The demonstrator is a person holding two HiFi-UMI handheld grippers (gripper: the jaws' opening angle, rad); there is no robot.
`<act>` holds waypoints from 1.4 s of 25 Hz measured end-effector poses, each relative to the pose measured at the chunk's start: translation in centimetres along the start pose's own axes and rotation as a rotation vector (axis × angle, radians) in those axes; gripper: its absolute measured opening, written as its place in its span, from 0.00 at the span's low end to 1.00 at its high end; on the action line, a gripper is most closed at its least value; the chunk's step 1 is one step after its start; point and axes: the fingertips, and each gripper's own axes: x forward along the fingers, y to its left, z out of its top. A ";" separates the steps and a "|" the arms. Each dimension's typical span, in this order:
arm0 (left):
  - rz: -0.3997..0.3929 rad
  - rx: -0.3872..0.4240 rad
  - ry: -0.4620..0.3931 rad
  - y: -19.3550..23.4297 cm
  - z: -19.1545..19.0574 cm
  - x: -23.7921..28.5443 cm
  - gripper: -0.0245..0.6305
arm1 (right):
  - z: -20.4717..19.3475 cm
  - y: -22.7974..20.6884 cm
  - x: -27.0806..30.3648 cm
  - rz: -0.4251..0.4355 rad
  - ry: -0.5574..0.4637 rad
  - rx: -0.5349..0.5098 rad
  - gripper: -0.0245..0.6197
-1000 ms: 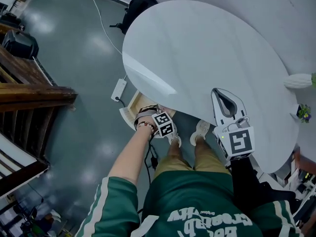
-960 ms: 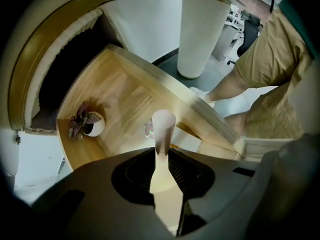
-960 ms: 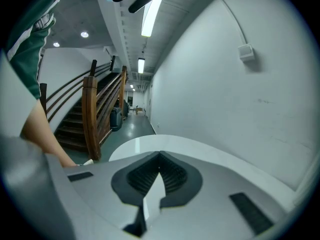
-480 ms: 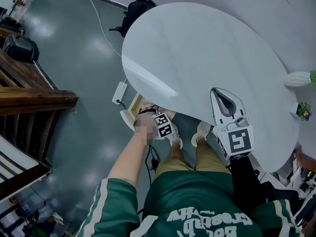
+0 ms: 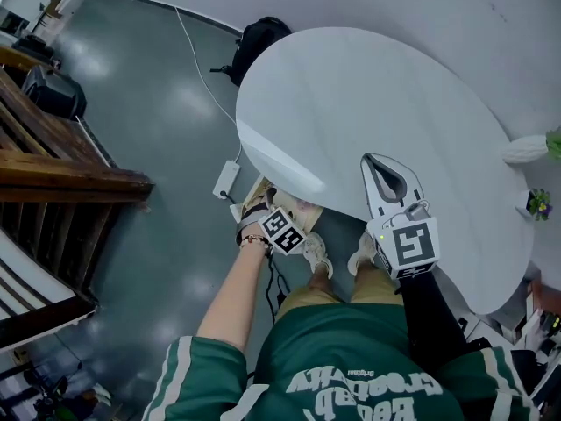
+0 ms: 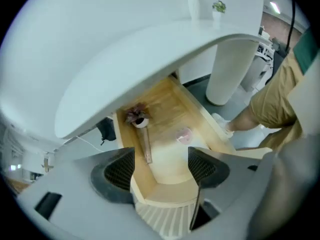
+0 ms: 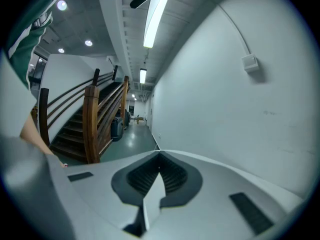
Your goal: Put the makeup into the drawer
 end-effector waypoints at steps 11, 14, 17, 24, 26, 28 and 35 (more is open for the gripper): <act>0.280 -0.295 -0.206 9.2 0.4 -12.0 0.54 | 5.0 2.6 0.4 0.027 -0.116 -0.015 0.05; 0.315 -0.387 -0.292 11.1 0.9 -15.8 0.54 | 6.3 3.5 0.3 0.038 -0.137 -0.024 0.05; 0.359 -0.468 -0.389 12.7 2.0 -19.8 0.54 | 7.3 4.0 0.2 0.051 -0.155 -0.043 0.05; 0.448 -0.614 -0.641 15.5 3.9 -29.4 0.54 | 9.5 4.9 0.5 0.086 -0.189 -0.070 0.05; 0.492 -0.649 -0.704 16.1 3.8 -32.4 0.54 | 10.0 5.3 0.6 0.100 -0.197 -0.055 0.05; 0.568 -0.665 -0.744 16.7 3.5 -35.1 0.49 | 10.4 5.7 0.7 0.114 -0.202 -0.042 0.05; 0.666 -0.699 -0.821 16.9 2.3 -40.0 0.35 | 11.3 7.9 1.0 0.141 -0.215 -0.073 0.05</act>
